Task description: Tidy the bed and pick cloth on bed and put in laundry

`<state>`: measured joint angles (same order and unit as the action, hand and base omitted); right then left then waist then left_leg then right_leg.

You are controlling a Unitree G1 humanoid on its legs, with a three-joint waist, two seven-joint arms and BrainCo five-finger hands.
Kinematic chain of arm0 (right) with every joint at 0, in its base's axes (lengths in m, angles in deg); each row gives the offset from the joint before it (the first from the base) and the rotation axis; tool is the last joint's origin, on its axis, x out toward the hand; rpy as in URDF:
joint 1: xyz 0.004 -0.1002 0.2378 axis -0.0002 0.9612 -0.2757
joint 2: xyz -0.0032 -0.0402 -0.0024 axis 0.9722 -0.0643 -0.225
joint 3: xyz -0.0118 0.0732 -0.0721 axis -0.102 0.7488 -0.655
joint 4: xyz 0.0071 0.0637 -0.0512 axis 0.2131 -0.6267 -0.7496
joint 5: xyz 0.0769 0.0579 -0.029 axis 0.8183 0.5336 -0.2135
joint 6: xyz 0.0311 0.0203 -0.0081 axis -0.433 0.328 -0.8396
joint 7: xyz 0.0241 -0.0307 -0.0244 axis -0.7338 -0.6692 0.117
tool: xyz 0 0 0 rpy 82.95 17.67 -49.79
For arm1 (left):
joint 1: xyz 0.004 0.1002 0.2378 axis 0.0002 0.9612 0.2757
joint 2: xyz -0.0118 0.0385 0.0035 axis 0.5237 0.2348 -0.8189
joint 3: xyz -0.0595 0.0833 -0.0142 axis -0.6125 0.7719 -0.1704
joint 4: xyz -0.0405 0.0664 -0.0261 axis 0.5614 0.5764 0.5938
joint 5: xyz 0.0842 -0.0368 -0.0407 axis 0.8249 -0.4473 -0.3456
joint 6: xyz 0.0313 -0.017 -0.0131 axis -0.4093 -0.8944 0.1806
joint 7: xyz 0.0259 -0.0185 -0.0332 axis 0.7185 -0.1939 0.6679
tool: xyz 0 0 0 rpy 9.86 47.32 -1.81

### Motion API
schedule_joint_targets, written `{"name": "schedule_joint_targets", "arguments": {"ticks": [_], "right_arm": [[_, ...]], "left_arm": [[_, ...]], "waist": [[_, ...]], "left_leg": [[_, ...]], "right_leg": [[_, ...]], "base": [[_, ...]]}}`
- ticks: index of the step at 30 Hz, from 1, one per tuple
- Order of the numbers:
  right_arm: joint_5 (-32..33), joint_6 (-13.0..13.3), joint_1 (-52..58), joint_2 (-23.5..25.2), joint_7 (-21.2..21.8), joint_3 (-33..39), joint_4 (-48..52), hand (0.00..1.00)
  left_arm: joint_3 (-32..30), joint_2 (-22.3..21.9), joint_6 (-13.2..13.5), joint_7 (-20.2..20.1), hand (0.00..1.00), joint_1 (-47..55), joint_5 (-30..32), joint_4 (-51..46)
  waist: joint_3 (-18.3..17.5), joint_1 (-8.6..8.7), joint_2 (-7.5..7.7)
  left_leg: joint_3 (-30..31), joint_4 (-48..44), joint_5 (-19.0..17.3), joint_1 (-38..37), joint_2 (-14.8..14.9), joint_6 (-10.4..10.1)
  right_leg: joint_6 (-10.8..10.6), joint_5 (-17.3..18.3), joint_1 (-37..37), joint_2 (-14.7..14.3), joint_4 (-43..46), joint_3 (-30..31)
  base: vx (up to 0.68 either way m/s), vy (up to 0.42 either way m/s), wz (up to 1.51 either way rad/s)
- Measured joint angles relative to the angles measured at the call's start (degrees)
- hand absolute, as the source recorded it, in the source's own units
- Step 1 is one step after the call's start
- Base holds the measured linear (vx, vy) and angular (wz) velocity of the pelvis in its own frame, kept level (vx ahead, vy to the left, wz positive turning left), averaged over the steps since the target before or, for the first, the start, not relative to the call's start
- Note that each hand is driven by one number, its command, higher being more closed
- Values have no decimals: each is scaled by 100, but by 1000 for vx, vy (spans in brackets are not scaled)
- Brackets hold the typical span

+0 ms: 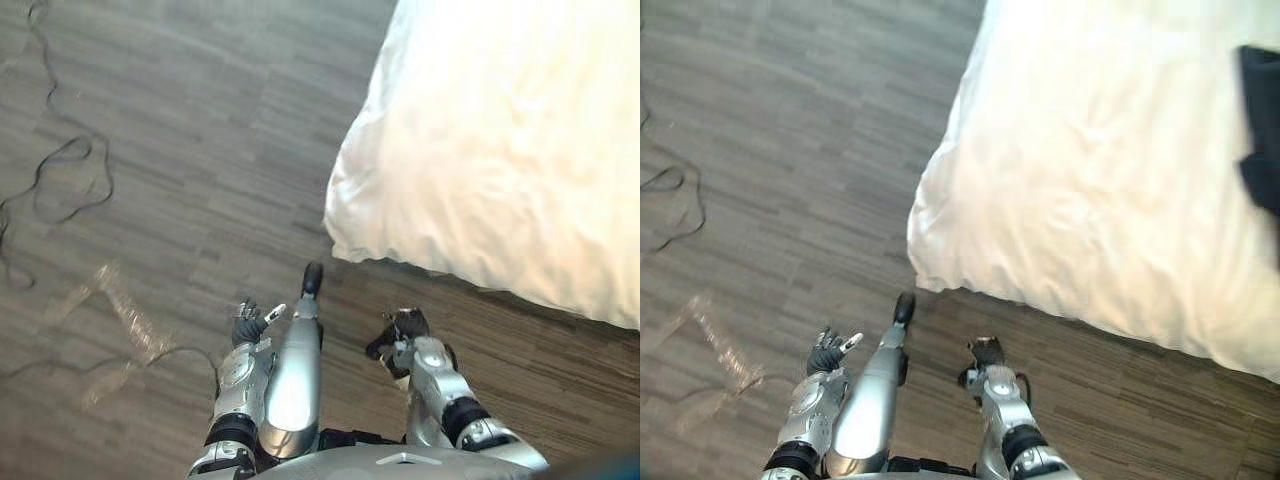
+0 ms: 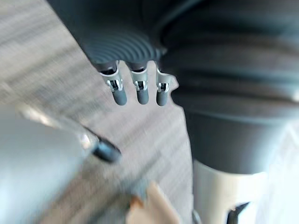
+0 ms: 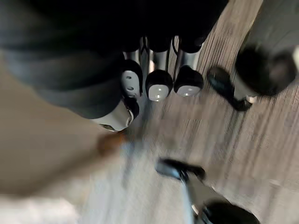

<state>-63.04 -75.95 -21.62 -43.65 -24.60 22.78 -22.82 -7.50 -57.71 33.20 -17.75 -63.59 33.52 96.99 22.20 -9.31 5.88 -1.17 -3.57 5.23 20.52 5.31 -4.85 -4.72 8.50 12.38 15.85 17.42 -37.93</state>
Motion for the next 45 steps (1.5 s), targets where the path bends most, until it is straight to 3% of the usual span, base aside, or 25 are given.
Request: {"name": "schedule_joint_targets", "arguments": {"ticks": [3,5,9,12,17,20,23,28,30,34,36,40,45], "right_arm": [[60,7,331,-3,97,622,94,100],[435,10,587,-29,96,1110,188,100],[1840,64,1050,-37,29,1894,771,100],[2314,165,1436,-53,-87,1957,1949,100],[2510,587,1496,-64,-220,1684,4061,100],[2505,819,1384,-58,-190,1257,5030,100],[2490,954,1043,-55,-76,679,5567,100],[2493,1000,-53,-46,117,-226,5414,100],[2493,1016,-932,-46,116,-482,4902,100],[2492,1016,-3106,-76,94,-565,3661,100],[2489,1017,-4019,-150,38,-375,3259,100],[2487,1021,-4688,-297,-218,206,3082,100],[2538,1082,-4432,-350,-488,842,3009,100]], "left_arm": [[84,93,-112,6,0,-16,67,333],[73,99,-180,5,0,13,80,487],[-225,68,-320,-4,0,111,53,640],[-364,25,-344,-4,0,359,46,638],[-338,-176,-347,-2,0,824,44,666],[-324,-219,-343,-2,0,888,-8,669],[-265,-220,-333,0,0,830,-8,763],[-28,-183,-275,6,0,728,-8,845],[117,-177,-234,13,0,679,-7,857],[163,-160,-114,41,0,427,-10,842],[149,-169,-23,141,0,313,-387,812],[-120,-232,158,181,0,314,-1066,642],[-486,-413,288,201,0,321,-1358,506]], "waist": [[-382,205,77],[-624,286,46],[-992,486,-143],[-1249,599,-272],[-1425,666,-354],[-1480,656,-320],[-1502,662,-288],[-1499,617,-281],[-1450,546,-294],[-907,362,-466],[-482,245,-629],[19,7,-745],[429,-59,-786]], "left_leg": [[-320,171,-11,-370,84,-14],[-676,194,-34,-580,101,-44],[-1099,465,-47,-1060,163,-55],[-1251,551,-120,-1223,219,1],[-1405,602,-186,-1413,230,1],[-1389,668,-185,-1448,219,-1],[-1327,694,-191,-1440,165,-4],[-1042,652,-187,-1315,57,6],[-1001,585,-183,-1233,47,13],[-747,325,-185,-992,68,20],[-607,281,-166,-881,82,44],[-568,36,-136,-276,123,80],[-622,-351,-172,436,11,133]], "right_leg": [[-46,-239,-273,-189,-476,255],[-60,-387,-416,-240,-713,441],[-98,-581,-679,-377,-1100,754],[-107,-544,-738,-424,-1141,820],[-131,-515,-801,-426,-1149,922],[-148,-534,-857,-457,-1217,916],[-184,-588,-930,-471,-1374,885],[-211,-712,-1109,-493,-1686,695],[-189,-758,-1103,-499,-1737,681],[-165,-774,-1098,-516,-1717,525],[-152,-765,-1046,-524,-1641,400],[-63,-630,-355,-368,-1090,395],[-53,-229,594,89,-9,500]], "base": [[55,-27,-51],[24,10,-55],[15,4,-50],[8,1,-18],[36,-1,-17],[82,-10,2],[87,-5,7],[60,-3,25],[12,2,16],[-73,5,25],[-104,31,23],[-89,60,7],[-50,49,4]]}}
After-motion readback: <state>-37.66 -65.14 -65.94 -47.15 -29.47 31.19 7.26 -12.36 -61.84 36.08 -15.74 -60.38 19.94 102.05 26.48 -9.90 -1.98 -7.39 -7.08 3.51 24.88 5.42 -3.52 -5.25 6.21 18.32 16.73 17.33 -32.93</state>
